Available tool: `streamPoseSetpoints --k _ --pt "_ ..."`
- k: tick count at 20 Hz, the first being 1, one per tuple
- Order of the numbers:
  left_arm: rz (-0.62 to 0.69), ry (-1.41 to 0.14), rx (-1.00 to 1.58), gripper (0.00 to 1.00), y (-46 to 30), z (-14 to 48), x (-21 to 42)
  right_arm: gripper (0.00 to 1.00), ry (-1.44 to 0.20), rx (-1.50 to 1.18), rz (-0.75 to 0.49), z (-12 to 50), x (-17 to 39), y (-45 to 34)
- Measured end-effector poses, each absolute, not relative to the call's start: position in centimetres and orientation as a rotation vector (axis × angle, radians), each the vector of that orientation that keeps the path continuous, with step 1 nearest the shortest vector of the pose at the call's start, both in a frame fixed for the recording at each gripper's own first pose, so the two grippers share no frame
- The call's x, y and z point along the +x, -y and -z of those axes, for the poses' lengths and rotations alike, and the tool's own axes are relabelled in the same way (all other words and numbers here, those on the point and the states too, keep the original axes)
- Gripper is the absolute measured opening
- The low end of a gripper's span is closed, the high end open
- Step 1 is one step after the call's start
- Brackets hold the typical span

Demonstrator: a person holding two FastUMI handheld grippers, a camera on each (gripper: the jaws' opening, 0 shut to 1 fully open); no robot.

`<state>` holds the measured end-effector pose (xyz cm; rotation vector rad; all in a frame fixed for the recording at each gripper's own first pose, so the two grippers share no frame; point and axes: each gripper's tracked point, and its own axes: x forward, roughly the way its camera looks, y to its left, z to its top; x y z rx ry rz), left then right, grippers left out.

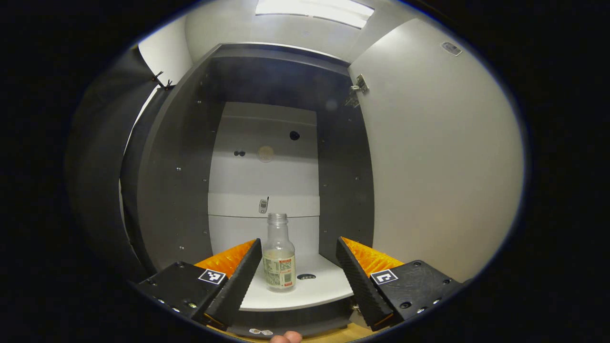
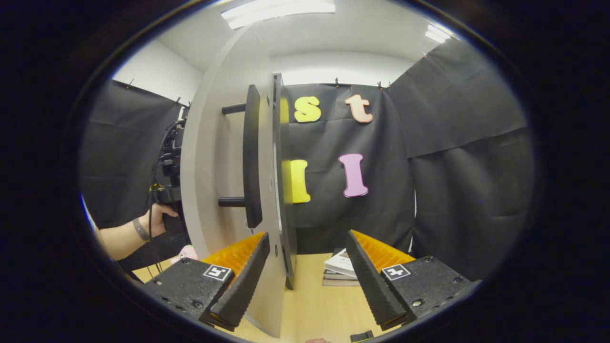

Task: Open the cabinet door with the right hand, grasp the bottle in the cabinet with the left hand and place it on the coaster, then close the cabinet door with the right hand.

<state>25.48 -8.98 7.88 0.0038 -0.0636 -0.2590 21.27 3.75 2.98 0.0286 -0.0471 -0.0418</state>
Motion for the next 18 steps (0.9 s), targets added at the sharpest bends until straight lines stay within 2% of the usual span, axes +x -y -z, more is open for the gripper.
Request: streamPoseSetpoints --k 8,16,18 --pt "0.192 0.026 0.054 0.94 7.9 -6.1 34.2 0.99 0.037 0.025 0.077 -2.7 21.8 -3.0" --pt "0.189 -0.004 0.079 0.96 8.0 -5.0 37.3 0.99 0.047 0.055 0.099 -2.8 21.6 -2.1" --pt "0.178 0.004 0.079 0.93 7.6 -5.2 37.7 0.99 0.046 0.056 0.102 -2.8 21.5 -2.2"
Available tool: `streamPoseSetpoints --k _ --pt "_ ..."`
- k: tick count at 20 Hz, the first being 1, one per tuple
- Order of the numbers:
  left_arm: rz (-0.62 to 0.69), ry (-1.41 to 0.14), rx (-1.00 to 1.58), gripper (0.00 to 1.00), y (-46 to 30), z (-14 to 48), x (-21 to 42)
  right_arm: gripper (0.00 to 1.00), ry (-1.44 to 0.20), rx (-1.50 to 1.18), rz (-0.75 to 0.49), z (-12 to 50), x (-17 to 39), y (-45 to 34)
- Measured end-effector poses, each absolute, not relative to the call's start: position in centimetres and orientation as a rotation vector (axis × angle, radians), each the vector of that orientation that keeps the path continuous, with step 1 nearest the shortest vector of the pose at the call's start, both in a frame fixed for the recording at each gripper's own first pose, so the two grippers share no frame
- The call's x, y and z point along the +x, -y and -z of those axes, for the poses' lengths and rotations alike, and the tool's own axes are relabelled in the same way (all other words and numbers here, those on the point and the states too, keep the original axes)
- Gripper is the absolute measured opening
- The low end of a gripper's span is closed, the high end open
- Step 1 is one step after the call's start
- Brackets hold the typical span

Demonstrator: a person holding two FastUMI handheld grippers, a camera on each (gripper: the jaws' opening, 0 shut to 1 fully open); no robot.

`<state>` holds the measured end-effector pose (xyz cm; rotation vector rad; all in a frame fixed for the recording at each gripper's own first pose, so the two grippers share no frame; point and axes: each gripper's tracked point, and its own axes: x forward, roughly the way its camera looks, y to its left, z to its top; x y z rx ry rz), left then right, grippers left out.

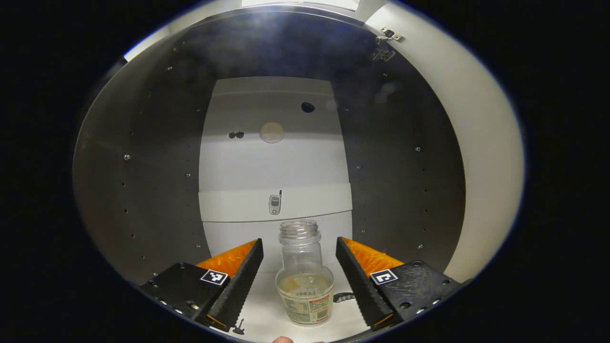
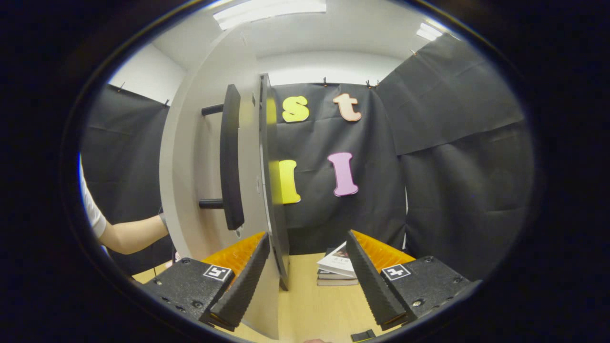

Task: Open the cabinet door with the right hand, grasp the bottle in the cabinet with the left hand and place it on the coaster, then close the cabinet door with the right hand.

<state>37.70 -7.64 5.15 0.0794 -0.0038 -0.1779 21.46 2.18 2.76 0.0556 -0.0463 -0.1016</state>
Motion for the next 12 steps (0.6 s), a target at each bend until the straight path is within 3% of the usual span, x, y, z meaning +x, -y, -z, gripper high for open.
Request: streamPoseSetpoints --k 1,3,5,6,12 --pt "0.165 0.009 0.082 0.97 7.2 -5.3 37.9 0.99 0.045 0.054 0.103 -2.6 21.5 -2.1" --pt "0.17 0.005 0.083 0.62 7.2 -5.3 38.0 0.99 0.041 0.054 0.102 -2.5 21.5 -2.1" --pt "0.18 -0.011 0.097 0.58 7.3 -5.0 38.3 0.99 0.039 0.055 0.097 -2.6 21.6 -2.2" --pt "0.185 -0.011 0.099 0.48 7.4 -4.9 38.8 0.99 0.04 0.055 0.093 -2.6 21.5 -2.4" --pt "0.189 0.014 0.073 0.45 6.1 -7.3 35.7 0.99 0.041 0.054 0.069 -2.7 21.7 -3.0"
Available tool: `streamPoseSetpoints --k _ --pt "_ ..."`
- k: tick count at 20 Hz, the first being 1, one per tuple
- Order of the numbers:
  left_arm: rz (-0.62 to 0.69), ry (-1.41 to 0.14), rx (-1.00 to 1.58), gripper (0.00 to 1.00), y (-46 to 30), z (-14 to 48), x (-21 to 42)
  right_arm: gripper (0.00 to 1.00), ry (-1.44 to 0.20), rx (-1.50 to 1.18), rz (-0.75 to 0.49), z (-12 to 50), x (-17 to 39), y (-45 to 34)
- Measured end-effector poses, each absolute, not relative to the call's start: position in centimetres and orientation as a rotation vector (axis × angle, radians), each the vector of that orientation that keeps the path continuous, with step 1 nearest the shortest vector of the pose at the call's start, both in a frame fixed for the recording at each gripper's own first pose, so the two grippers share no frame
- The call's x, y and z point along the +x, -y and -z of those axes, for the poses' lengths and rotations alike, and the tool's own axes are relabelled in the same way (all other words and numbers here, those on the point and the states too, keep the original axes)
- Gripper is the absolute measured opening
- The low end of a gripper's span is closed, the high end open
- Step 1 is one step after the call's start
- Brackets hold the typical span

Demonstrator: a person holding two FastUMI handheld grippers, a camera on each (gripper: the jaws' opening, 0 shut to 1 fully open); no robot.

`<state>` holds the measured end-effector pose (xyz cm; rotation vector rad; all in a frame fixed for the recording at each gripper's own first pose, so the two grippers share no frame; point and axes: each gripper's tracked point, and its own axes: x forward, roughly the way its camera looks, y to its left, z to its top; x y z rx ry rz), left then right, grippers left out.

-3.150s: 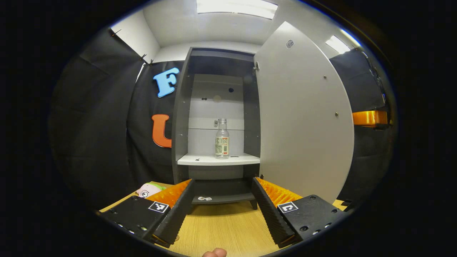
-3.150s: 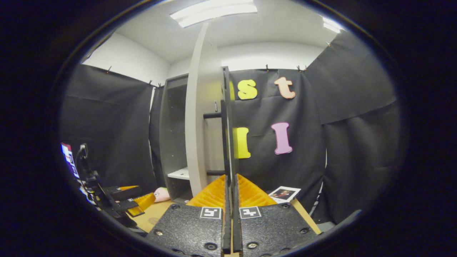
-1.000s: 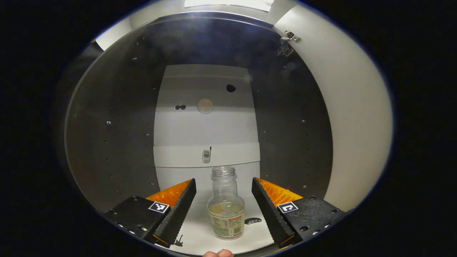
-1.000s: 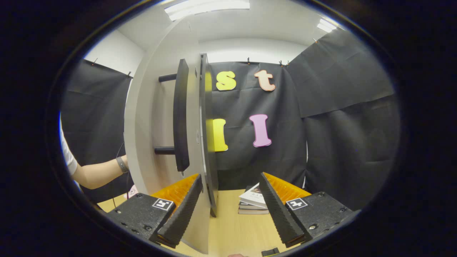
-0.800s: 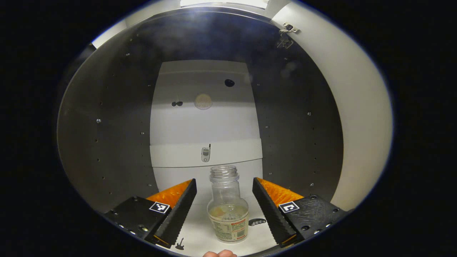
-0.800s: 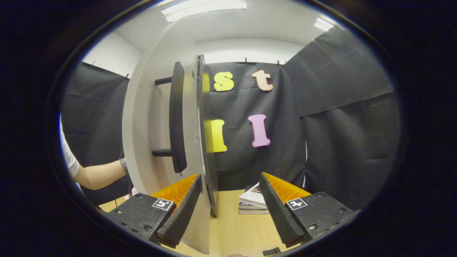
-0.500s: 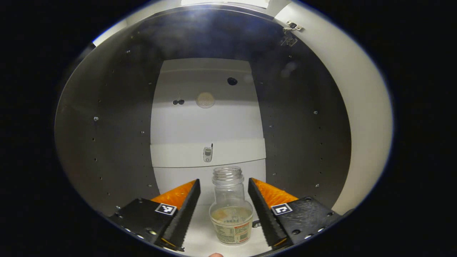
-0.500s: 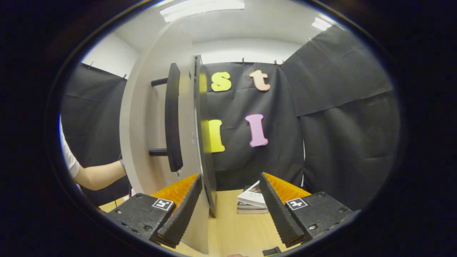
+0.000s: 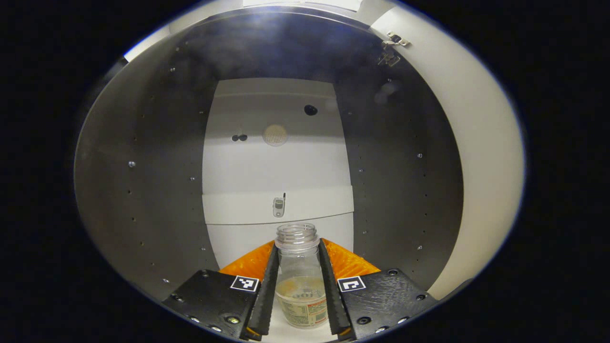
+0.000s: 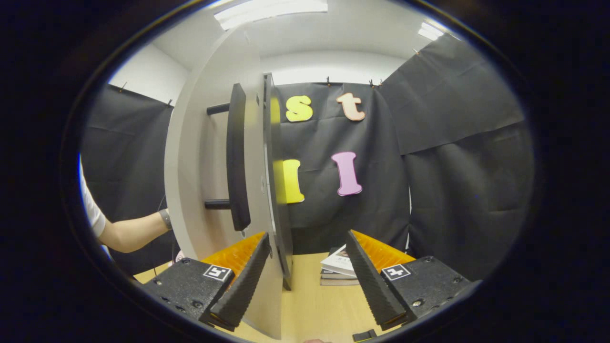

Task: Open the cabinet door with the right hand, grasp the bottle in the cabinet with the left hand and place it on the coaster, then close the cabinet door with the right hand.

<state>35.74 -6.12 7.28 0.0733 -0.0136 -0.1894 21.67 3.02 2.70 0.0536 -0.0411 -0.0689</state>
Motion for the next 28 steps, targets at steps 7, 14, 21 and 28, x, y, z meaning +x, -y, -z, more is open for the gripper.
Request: streamPoseSetpoints --k 7,14,21,28 --pt "0.166 0.065 0.097 0.45 2.4 -9.9 27.4 0.99 0.036 0.041 0.056 -2.7 21.3 -3.4" --pt "0.026 0.046 0.133 0.45 -4.0 -6.0 17.3 0.99 0.016 0.05 0.028 -2.7 21.0 -3.8" --pt "-0.201 0.028 0.172 0.45 -10.8 2.0 7.7 0.97 0.043 0.065 0.012 -4.0 21.0 -4.0" --pt "-0.369 -0.01 0.209 0.45 -14.1 11.3 3.9 0.99 0.013 0.093 0.019 -4.2 21.2 -4.1"
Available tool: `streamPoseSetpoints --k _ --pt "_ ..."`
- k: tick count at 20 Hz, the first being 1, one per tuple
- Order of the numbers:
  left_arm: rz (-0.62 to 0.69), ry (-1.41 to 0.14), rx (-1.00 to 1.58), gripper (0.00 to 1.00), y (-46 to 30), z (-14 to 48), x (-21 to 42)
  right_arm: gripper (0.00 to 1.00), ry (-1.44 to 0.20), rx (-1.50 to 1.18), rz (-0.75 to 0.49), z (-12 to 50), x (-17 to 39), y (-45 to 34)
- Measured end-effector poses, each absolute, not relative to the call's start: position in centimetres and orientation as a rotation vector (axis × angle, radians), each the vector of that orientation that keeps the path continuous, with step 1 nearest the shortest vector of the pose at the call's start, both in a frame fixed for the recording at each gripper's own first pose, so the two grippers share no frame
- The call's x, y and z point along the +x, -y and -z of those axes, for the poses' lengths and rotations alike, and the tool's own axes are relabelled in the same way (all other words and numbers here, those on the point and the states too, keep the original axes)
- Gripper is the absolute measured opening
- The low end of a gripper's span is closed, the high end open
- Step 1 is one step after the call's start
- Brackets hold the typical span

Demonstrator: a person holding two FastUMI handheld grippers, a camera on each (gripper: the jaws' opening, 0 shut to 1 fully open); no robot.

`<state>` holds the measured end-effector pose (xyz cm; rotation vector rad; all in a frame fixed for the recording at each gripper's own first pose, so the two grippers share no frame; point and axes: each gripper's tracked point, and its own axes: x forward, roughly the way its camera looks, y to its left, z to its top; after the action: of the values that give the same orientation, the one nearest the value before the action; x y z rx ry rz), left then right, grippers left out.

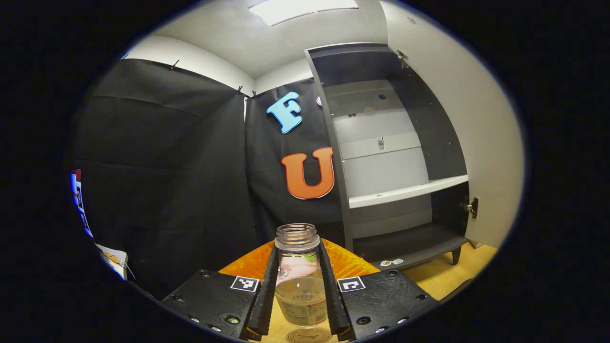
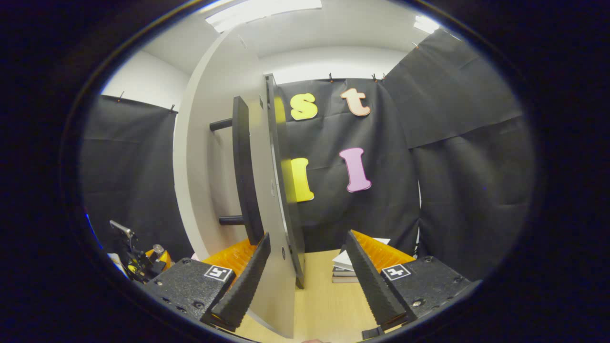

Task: Open the cabinet door with the right hand, grasp the bottle in the cabinet with the left hand and place it on the coaster, then close the cabinet door with the right hand.

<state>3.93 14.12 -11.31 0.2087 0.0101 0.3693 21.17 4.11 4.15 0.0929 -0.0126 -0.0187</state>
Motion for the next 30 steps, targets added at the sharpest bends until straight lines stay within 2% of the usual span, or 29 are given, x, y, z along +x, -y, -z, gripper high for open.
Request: streamPoseSetpoints --k 4,5,6,7,15,17,18,20,21,22,24,28,30 --pt "-0.4 -0.061 0.163 0.45 -14.4 16.6 2.7 0.99 0.016 0.099 0.041 -4.1 21.0 -4.0" --pt "-0.405 -0.058 0.142 0.45 -14.4 17.4 2.5 0.96 0.015 0.099 0.043 -4.1 21.0 -4.0" --pt "-0.409 -0.046 0.124 0.45 -14.5 17.7 2.2 0.99 0.011 0.095 0.047 -4.1 20.9 -4.0" --pt "-0.413 -0.035 0.114 0.45 -14.8 17.7 2.3 0.95 0.007 0.087 0.053 -4.2 20.9 -4.0" --pt "-0.424 -0.06 0.123 0.45 -15.8 20.0 2.7 0.98 -0.01 0.063 0.082 -4.2 20.7 -4.0" --pt "-0.42 -0.06 0.132 0.45 -15.8 20.4 2.9 0.98 -0.012 0.056 0.086 -4.3 20.7 -4.1" --pt "-0.421 -0.049 0.135 0.45 -15.7 20.0 2.8 0.94 -0.013 0.054 0.088 -4.4 20.6 -4.1" --pt "-0.414 -0.053 0.132 0.45 -15.6 20.4 2.8 0.98 -0.012 0.057 0.09 -4.4 20.6 -4.1" --pt "-0.413 -0.045 0.138 0.34 -15.7 20.1 2.7 0.98 -0.014 0.061 0.089 -4.2 20.6 -4.1" --pt "-0.416 -0.052 0.132 0.46 -15.7 20.4 2.7 0.98 -0.013 0.063 0.09 -4.3 20.6 -4.1" --pt "-0.423 -0.048 0.12 0.45 -15.8 20.3 2.8 0.98 -0.012 0.061 0.09 -4.3 20.6 -4.0" --pt "-0.41 -0.063 0.094 0.51 -15.7 20.9 2.8 0.98 -0.013 0.062 0.089 -4.3 20.6 -4.1" --pt "-0.4 -0.069 0.083 0.64 -15.6 20.9 2.7 0.98 -0.014 0.061 0.088 -4.5 20.6 -4.0"
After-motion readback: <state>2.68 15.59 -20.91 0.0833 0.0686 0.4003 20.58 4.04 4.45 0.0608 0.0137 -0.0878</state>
